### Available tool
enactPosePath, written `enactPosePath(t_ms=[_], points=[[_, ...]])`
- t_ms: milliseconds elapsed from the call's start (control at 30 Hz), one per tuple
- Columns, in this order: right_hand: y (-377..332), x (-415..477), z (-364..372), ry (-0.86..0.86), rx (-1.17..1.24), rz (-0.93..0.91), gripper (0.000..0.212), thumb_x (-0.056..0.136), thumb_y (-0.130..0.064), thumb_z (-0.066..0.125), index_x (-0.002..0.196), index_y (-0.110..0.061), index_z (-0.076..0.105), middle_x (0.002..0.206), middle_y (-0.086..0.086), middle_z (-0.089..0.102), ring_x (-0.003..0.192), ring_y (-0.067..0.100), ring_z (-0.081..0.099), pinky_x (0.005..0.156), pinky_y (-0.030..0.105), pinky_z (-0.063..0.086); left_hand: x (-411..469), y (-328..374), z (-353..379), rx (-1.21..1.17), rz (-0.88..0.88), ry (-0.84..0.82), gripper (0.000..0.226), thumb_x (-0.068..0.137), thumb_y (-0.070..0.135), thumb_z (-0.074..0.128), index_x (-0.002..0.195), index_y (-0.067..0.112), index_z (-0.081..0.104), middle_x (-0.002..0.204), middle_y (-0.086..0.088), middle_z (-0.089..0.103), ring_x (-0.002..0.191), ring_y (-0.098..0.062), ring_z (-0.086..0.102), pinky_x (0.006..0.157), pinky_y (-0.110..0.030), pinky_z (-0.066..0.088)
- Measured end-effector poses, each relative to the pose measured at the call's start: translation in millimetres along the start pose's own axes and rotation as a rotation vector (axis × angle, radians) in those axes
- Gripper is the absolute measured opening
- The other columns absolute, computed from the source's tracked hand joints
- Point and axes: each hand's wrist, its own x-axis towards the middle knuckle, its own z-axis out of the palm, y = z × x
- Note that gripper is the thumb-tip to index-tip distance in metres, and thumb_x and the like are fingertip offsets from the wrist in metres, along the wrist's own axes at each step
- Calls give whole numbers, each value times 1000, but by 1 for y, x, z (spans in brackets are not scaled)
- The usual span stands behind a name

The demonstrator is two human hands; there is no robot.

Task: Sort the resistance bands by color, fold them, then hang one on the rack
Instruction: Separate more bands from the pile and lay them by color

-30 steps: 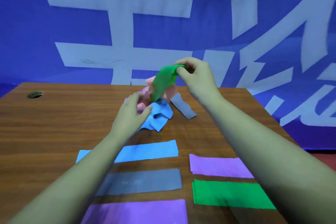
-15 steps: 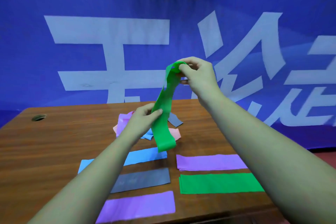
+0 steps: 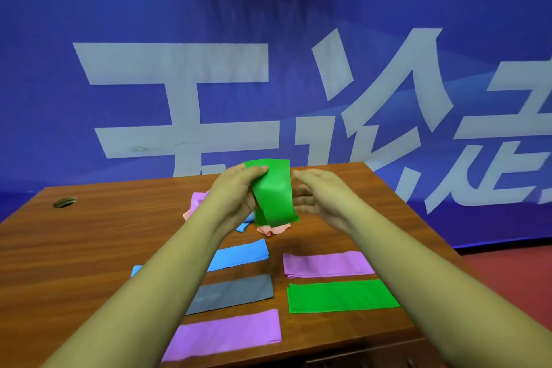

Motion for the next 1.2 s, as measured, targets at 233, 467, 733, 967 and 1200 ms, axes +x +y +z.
enactPosePath(t_ms=[233, 467, 733, 967, 1200], points=[[4, -41, 2, -233, -26, -29, 22, 94, -17, 62, 109, -1, 66, 91, 16, 73, 77, 25, 70, 65, 28, 56, -3, 1, 1, -102, 38, 42, 24, 96, -6, 44, 118, -7, 53, 102, -22, 67, 90, -26, 69, 81, -36, 60], [-25, -41, 6, 79, -136, -248, 25, 87, -6, 69, 112, -8, 62, 93, 18, 72, 78, 26, 70, 76, 39, 58, -16, 2, -22, 22, -106, 25, 25, 100, 15, 50, 113, -2, 61, 113, -24, 70, 96, -31, 72, 83, -37, 60], [-79, -41, 16, 48, -79, -342, 17, 85, -6, 73, 100, -1, 66, 81, 14, 60, 67, 24, 55, 58, 28, 52, -27, 16, -21, 641, -50, 76, 54, 100, 45, 45, 70, 5, 66, 65, -18, 69, 44, -22, 61, 41, -22, 37], [-96, -47, 20, 14, -162, -353, 14, 84, -9, 74, 94, -3, 67, 67, 10, 60, 45, 12, 53, 51, 24, 49, -29, 24, -10, 688, 418, -261, 57, 78, 45, 71, 126, 20, 55, 119, 4, 67, 114, -8, 62, 92, -22, 51], [-103, -55, 9, -220, -127, -278, 28, 84, 0, 71, 110, 8, 64, 88, 17, 68, 81, 22, 69, 79, 28, 60, -28, 10, 5, 536, 342, -299, 33, 92, 15, 61, 125, 16, 59, 120, -5, 70, 114, -18, 65, 97, -34, 52]])
